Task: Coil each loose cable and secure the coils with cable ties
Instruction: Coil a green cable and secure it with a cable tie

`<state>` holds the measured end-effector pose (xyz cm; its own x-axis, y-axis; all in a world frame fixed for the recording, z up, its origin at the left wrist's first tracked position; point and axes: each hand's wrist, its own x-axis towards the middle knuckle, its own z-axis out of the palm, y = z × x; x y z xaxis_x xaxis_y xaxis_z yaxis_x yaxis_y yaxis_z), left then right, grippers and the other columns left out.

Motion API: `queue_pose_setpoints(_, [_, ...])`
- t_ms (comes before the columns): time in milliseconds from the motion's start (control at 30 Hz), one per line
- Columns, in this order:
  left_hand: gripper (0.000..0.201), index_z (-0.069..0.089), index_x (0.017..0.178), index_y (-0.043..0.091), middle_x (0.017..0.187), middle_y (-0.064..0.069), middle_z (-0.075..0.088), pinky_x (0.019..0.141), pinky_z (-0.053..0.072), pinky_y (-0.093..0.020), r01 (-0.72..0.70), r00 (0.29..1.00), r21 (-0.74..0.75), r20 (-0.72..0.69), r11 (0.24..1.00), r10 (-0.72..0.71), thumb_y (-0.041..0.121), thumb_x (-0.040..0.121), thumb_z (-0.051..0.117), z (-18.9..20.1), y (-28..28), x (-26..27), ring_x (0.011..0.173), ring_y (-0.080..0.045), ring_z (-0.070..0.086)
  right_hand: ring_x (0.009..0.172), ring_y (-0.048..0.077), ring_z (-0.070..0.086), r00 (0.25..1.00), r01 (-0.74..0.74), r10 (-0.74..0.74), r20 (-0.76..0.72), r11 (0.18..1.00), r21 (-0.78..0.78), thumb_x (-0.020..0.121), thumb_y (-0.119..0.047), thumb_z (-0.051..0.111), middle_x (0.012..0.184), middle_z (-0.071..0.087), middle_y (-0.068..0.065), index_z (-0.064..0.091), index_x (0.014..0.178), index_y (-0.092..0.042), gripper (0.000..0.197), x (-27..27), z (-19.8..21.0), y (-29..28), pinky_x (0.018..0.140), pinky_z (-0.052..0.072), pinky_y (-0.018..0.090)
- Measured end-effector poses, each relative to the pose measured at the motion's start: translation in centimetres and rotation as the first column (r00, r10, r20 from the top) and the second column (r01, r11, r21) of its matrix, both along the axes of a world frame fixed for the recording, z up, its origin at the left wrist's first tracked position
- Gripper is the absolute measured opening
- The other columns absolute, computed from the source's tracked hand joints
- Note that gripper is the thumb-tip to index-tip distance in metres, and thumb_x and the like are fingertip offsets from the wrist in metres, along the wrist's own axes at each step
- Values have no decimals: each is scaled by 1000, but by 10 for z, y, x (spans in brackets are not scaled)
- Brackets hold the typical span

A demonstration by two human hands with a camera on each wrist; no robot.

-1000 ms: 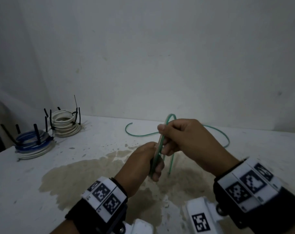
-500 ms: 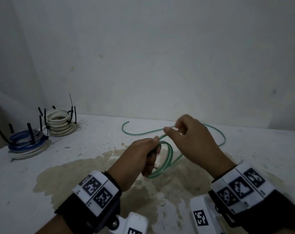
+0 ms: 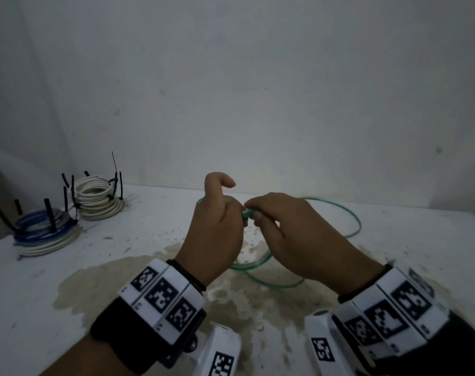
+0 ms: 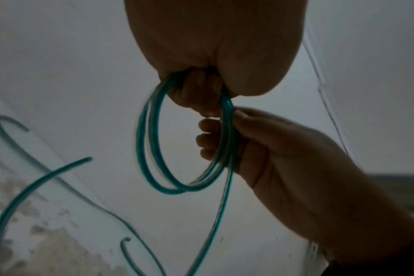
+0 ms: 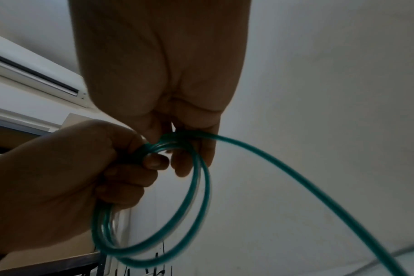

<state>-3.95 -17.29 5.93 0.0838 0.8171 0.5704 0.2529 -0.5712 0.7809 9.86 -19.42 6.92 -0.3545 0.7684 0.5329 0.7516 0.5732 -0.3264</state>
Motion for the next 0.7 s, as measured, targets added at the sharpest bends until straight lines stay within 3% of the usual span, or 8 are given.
queue_pose_setpoints(167, [24, 37, 100, 28, 62, -9, 53, 52, 37, -31, 45, 999, 101, -2, 994, -45, 4, 97, 36, -2, -1, 6, 50, -11, 44, 85, 18, 55, 1000, 2, -2, 27, 1000, 7, 102, -22, 34, 93, 62, 6, 63, 107, -13, 30, -1, 4, -4, 78, 41, 30])
queue_pose_setpoints(300, [13, 42, 92, 20, 78, 3, 49, 60, 37, -14, -118, 993, 102, -1, 988, 119, 31, 98, 43, -14, -3, 15, 64, -3, 45, 77, 18, 55, 958, 217, -174, -228, 959, 180, 100, -14, 42, 86, 65, 5, 66, 97, -6, 26, 14, 8, 1, 70, 36, 23])
queue_pose_setpoints(367, [37, 43, 72, 13, 63, 0, 46, 56, 37, -22, -68, 992, -131, -113, 989, 54, 38, 99, 40, -24, -7, 19, 52, -7, 40, 66, 9, 51, 875, 309, -226, -428, 941, 134, 100, -17, 41, 75, 58, -7, 64, 100, -10, 24, 28, 11, 5, 64, 38, 21])
queue_pose_setpoints(433, [56, 50, 65, 8, 56, -6, 51, 52, 41, -25, 70, 972, -599, -139, 798, -190, 50, 98, 34, -34, -15, 26, 47, -16, 45, 62, 13, 50, 760, 338, -250, -600, 940, 36, 101, -20, 40, 68, 51, -8, 63, 99, -15, 23, 42, 10, 9, 63, 42, 28])
queue_pose_setpoints(500, [66, 57, 80, 3, 63, -13, 61, 49, 46, -26, 278, 942, -890, 179, 362, -283, 61, 94, 31, -43, -17, 36, 50, -23, 56, 61, 18, 48, 608, 297, -225, -761, 954, -44, 101, -21, 40, 66, 49, -2, 61, 94, -17, 23, 49, 8, 12, 62, 42, 34])
queue_pose_setpoints(567, [61, 51, 99, -3, 85, -24, 66, 55, 54, -37, 520, 854, -842, 504, 143, -133, 56, 96, 35, -52, -12, 48, 67, -32, 67, 57, 14, 45, 452, 226, -209, -867, 967, -115, 101, -20, 41, 67, 47, -1, 61, 93, -16, 22, 50, 4, 12, 61, 41, 34])
queue_pose_setpoints(633, [39, 43, 107, -2, 99, -29, 63, 71, 52, -50, 703, 682, -688, 724, 178, 105, 36, 102, 38, -58, -4, 61, 86, -36, 66, 54, 10, 43, 342, 167, -200, -918, 974, -150, 101, -18, 41, 66, 45, -3, 62, 91, -16, 23, 49, -4, 9, 63, 42, 31])
queue_pose_setpoints(700, [28, 42, 122, 0, 101, -24, 63, 75, 49, -47, 710, 559, -607, 794, 356, 240, 18, 104, 32, -58, 3, 70, 86, -32, 63, 50, 6, 43, 268, 131, -186, -945, 979, -155, 101, -18, 41, 63, 44, -4, 63, 89, -17, 25, 49, -12, 5, 64, 43, 30])
